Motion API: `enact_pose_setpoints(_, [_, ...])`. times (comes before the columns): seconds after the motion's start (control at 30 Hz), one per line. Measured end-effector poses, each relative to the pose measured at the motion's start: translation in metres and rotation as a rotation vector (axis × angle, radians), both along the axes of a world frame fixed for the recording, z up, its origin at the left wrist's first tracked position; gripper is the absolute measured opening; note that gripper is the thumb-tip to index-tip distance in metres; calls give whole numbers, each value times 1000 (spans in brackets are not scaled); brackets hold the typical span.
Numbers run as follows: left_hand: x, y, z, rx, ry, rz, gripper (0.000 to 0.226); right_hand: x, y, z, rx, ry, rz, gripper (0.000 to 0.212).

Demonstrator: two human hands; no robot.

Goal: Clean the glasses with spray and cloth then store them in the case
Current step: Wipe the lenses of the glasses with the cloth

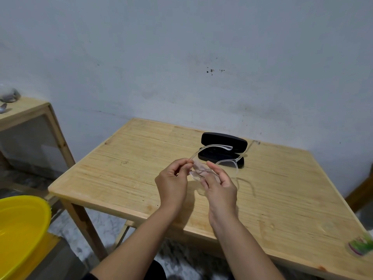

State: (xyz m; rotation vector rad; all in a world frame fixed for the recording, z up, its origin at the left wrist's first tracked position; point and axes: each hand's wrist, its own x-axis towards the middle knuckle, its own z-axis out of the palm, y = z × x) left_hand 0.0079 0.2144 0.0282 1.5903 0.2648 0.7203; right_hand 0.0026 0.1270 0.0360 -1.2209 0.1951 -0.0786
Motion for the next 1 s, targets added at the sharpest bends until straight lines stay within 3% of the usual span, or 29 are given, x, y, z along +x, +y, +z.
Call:
enact_pose_setpoints(0.3, [-2,-2,6,-9,-7,-19,30,-6,7,-2,-193,-32,22,25])
enact_pose_setpoints(0.6, [-5,-5,0,64,-62,-58,26,-12,19,1,-9,-75,-130,22])
enact_pose_setpoints(0.8, [-1,-4,0,43,-68,-89,26,-9,16,6,-101,-73,-138,27])
enact_pose_setpoints(1.0, [3,-1,0,-18,-58,-111,31,-7,7,8,-175,-66,-12,28])
